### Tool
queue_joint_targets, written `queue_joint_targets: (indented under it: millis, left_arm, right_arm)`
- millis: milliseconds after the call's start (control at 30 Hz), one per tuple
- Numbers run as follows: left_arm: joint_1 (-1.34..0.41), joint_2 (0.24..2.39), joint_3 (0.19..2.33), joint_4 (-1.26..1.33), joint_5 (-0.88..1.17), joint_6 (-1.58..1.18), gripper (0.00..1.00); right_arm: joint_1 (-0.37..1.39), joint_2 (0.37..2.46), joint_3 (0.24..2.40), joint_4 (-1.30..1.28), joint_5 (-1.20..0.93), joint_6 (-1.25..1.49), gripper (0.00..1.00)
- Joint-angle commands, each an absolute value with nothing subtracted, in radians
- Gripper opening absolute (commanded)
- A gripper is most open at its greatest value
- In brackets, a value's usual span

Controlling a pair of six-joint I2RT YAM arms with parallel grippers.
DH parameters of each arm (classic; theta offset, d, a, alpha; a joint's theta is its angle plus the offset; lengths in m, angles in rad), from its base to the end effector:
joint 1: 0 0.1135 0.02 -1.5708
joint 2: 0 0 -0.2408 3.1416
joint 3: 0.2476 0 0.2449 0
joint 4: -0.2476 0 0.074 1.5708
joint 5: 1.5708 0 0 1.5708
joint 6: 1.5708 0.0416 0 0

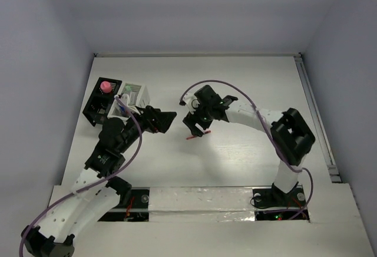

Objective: Sort the stationery into containers
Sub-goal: Pick up the pen from the center of the board.

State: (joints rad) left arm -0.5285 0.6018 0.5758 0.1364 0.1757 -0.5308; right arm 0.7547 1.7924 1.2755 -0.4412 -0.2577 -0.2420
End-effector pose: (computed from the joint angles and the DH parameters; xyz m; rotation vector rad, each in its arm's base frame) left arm 0.1472 -0.0944 0.3163 0.1491 1.5336 -0.9819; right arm 0.2657 0.2644 0.1898 -1.3176 2.2015 0.5269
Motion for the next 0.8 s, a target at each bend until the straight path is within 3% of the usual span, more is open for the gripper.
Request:
queue_joint_targets:
  millis: [0, 267, 333, 367, 400, 467, 567, 767]
  left_arm:
    - [-0.531, 0.563, 0.632, 0.089, 0.147, -0.48, 0.9]
    - [-0.531, 0.546, 0.66, 0.077, 0.138, -0.451, 0.93]
    - [-0.531, 0.543, 0.653, 0.086, 0.143, -0.456, 0.93]
    - [-0.531, 0.542, 0.65, 0.087, 0.144, -0.457, 0.93]
    - [-0.531, 0.54, 0.647, 0.089, 0.143, -0.462, 0.92]
    - [-0.531, 0.534, 0.637, 0.092, 0.138, -0.468, 0.92]
    - [-0.531, 0.519, 0.617, 0.098, 0.127, -0.485, 0.92]
    - [-0.531, 0.506, 0.572, 0.113, 0.121, -0.52, 0.92]
  right_arm:
    - [0.788, 1.891, 1.365, -0.597, -0.181, -0.313, 0.82]
    - [0.83, 1.999, 1.384, -0.6, -0.14, -0.316, 0.78]
    - [0.851, 2.031, 1.388, -0.586, -0.111, -0.304, 0.68]
    - [0.865, 2.042, 1.39, -0.569, -0.1, -0.301, 0.6]
    - [0.865, 2.052, 1.391, -0.568, -0.091, -0.293, 0.44]
    - [0.89, 2.075, 1.387, -0.558, -0.068, -0.276, 0.3]
    - [0.914, 2.098, 1.365, -0.532, -0.031, -0.249, 0.0]
    - [0.923, 2.076, 1.298, -0.413, 0.041, -0.147, 0.0]
